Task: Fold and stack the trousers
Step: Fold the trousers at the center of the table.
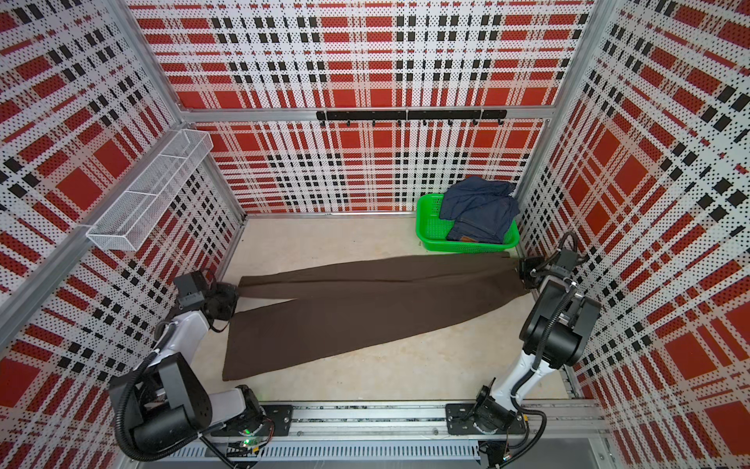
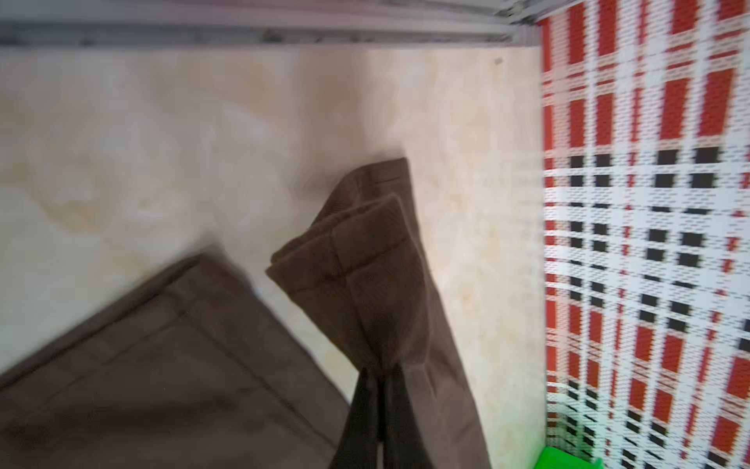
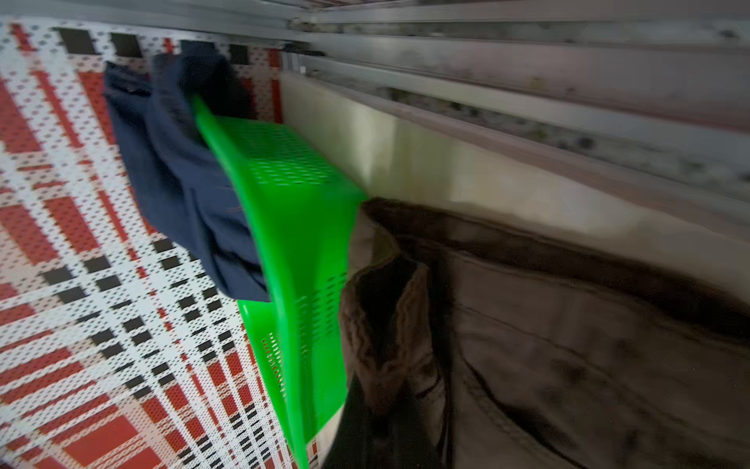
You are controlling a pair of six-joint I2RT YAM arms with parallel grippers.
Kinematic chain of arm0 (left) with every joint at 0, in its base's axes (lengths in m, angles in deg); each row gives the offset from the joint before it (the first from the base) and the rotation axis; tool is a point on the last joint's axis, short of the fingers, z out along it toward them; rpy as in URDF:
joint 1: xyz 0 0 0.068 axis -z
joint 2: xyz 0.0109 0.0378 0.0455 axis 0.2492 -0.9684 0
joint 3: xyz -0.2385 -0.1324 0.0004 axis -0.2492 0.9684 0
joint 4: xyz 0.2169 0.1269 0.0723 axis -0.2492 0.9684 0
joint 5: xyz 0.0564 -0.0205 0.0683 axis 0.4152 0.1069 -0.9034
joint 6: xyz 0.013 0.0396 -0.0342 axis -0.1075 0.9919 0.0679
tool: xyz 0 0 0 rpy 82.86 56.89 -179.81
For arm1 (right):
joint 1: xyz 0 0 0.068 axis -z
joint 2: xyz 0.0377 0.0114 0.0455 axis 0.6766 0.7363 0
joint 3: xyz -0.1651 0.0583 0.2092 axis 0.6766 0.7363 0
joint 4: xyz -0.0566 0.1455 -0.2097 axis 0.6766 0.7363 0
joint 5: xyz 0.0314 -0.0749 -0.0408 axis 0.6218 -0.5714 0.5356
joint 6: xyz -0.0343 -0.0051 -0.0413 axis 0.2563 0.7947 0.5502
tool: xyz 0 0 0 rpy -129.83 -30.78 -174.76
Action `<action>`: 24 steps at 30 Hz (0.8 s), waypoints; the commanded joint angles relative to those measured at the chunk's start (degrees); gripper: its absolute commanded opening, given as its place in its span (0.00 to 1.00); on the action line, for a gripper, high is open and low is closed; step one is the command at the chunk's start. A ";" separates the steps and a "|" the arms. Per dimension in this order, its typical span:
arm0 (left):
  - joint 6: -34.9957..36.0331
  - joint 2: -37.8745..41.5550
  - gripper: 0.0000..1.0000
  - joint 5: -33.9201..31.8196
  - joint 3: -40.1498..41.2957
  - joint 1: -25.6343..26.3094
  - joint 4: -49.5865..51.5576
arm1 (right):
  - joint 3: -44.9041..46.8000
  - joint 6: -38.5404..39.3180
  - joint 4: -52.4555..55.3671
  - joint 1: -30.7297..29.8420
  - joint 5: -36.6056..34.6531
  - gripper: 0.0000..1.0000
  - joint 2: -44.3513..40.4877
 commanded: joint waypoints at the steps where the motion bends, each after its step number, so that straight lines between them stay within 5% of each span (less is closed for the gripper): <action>1: 2.81 5.00 0.00 -0.67 3.38 -3.86 -1.30 | 2.51 2.29 -5.08 2.99 -0.53 0.00 -0.35; 7: 4.17 9.71 0.00 -0.31 5.38 -7.54 0.25 | 2.72 4.94 -3.39 4.67 0.12 0.00 1.72; 17: 4.13 14.27 0.00 2.76 -5.13 -7.56 7.76 | -0.69 4.92 -1.25 5.04 3.28 0.00 -1.87; 24: 6.74 19.00 0.00 1.02 4.38 -9.64 10.13 | 4.56 7.34 -0.97 7.41 2.62 0.00 -3.26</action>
